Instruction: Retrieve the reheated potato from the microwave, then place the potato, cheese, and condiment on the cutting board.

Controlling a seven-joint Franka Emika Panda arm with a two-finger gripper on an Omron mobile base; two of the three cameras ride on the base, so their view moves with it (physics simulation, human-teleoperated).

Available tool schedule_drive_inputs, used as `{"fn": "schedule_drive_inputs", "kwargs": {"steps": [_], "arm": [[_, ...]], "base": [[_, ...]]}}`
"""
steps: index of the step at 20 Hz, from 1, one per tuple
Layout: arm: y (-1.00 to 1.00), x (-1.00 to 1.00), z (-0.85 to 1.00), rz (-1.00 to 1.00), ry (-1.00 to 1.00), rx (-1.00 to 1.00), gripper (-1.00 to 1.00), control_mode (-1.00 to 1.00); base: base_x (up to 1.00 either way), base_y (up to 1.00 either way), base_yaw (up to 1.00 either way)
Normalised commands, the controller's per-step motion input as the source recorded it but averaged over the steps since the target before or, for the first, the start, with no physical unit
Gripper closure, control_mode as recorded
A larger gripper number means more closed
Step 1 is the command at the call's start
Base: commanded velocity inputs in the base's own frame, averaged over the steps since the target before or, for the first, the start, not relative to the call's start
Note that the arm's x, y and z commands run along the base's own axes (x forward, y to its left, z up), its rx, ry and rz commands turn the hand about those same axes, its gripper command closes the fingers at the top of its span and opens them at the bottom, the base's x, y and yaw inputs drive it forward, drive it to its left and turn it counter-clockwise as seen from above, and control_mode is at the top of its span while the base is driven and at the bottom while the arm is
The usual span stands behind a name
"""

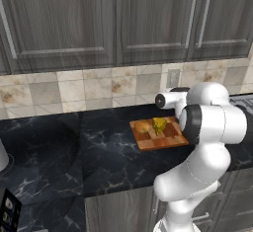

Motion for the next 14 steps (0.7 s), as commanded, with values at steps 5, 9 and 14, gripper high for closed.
{"fn": "schedule_drive_inputs", "kwargs": {"steps": [5, 9, 14], "arm": [[-0.2, 0.01, -0.14, 0.0, -0.03, 0.0, -1.0, -1.0], [-0.14, 0.1, -0.11, 0.0, -0.01, 0.0, -1.0, -1.0], [-0.03, 0.17, -0.12, 0.0, 0.0, 0.0, -1.0, -1.0]], "base": [[0.0, 0.0, 0.0], [0.0, 0.0, 0.0], [0.0, 0.0, 0.0]]}}
